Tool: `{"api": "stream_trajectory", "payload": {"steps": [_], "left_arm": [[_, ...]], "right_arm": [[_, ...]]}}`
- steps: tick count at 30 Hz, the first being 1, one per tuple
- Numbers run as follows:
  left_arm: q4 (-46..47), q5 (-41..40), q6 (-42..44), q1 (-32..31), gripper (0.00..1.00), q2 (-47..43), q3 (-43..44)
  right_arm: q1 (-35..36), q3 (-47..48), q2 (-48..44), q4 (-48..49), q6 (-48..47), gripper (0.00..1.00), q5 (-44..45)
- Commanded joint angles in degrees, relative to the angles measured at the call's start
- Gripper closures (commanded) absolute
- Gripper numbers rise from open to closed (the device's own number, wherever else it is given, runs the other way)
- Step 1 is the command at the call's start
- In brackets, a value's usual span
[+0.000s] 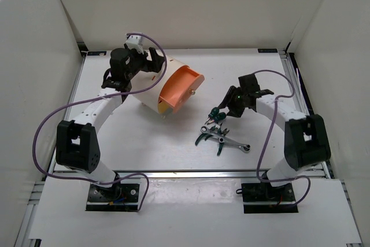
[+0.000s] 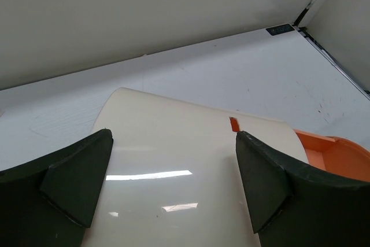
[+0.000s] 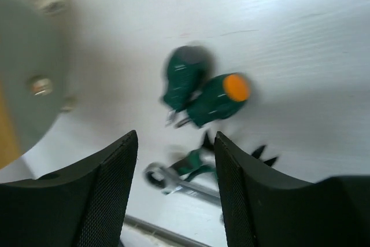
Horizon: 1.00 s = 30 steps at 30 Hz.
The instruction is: Sort the tools into containers
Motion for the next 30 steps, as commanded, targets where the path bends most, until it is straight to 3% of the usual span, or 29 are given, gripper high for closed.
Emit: {"api": "stream_trajectory", "payload": {"steps": [1,19,30], "left_arm": [[-7.8,-1.2,-1.7,0.4,0.01,-1.2,-2.5],[-6.1,-1.2,-2.1,0.3,0.01,-1.9,-5.2],[-5.6,-1.1,-2.0,0.3,0.01,-2.2,-5.6]], "right_arm": [[-0.2,2.7,5.1,-5.1,-1.3,0.40,3.8],[-0.2,6.7,18.1,-4.8,4.9,0.37,3.9],[-3.1,0.6,15.5,-2.7,3.7,0.86,2.7]]}}
